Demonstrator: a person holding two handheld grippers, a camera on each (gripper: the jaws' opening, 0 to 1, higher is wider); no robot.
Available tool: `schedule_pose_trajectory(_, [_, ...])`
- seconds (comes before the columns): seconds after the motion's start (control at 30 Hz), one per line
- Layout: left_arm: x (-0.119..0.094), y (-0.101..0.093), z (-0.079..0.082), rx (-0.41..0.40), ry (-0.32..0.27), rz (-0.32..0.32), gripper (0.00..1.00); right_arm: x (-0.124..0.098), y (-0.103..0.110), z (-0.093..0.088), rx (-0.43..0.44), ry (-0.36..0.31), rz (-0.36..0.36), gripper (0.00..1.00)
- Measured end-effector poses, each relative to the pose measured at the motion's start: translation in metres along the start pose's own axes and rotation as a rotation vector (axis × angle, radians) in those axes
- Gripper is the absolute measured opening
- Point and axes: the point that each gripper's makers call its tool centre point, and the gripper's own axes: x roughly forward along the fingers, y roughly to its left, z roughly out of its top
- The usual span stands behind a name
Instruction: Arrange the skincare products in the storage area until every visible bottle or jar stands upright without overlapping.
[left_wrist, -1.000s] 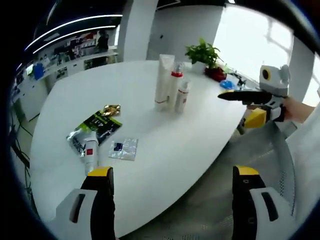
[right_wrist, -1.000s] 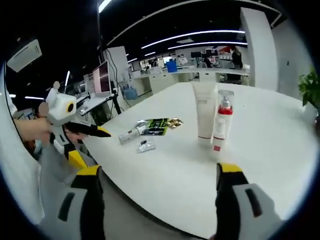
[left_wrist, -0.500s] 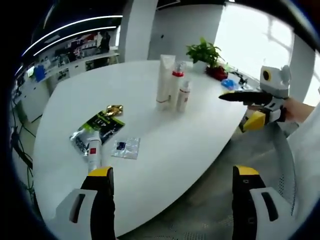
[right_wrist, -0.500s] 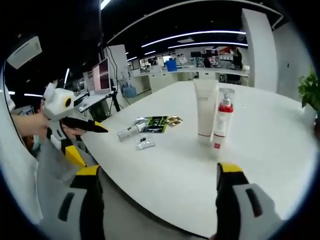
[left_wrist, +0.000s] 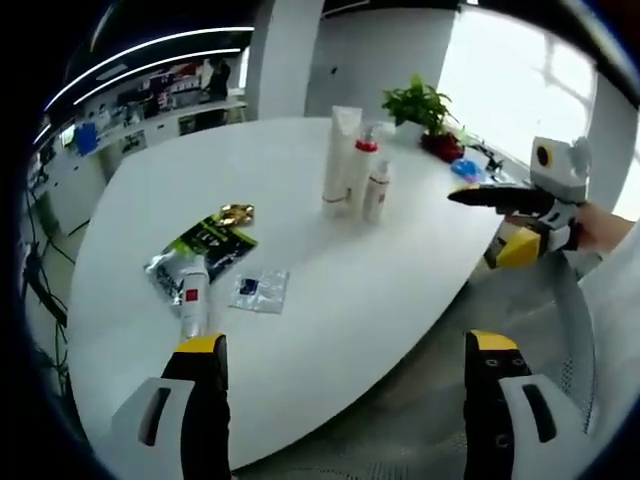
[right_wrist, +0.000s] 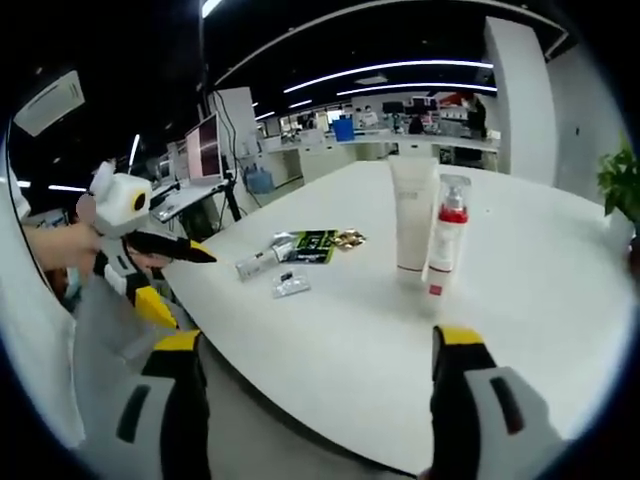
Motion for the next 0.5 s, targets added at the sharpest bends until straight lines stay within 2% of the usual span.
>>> schedule_pose_trajectory(0.2, [0.004, 0.014, -0.007, -0.023, 0.037, 0.049, 0.96, 0.002, 0.002, -0.003, -0.031, 0.019, 0.001, 0.92])
schedule_pose_trajectory(0.4, [0.01, 0.034, -0.015, -0.056, 0.083, 0.095, 0.9, 0.003, 0.002, -0.005, -0.054, 0.03, 0.006, 0.92])
schedule_pose_trajectory(0.5, [0.014, 0.047, -0.015, -0.047, 0.095, 0.119, 0.89, 0.003, 0.003, -0.005, -0.054, 0.032, 0.007, 0.92])
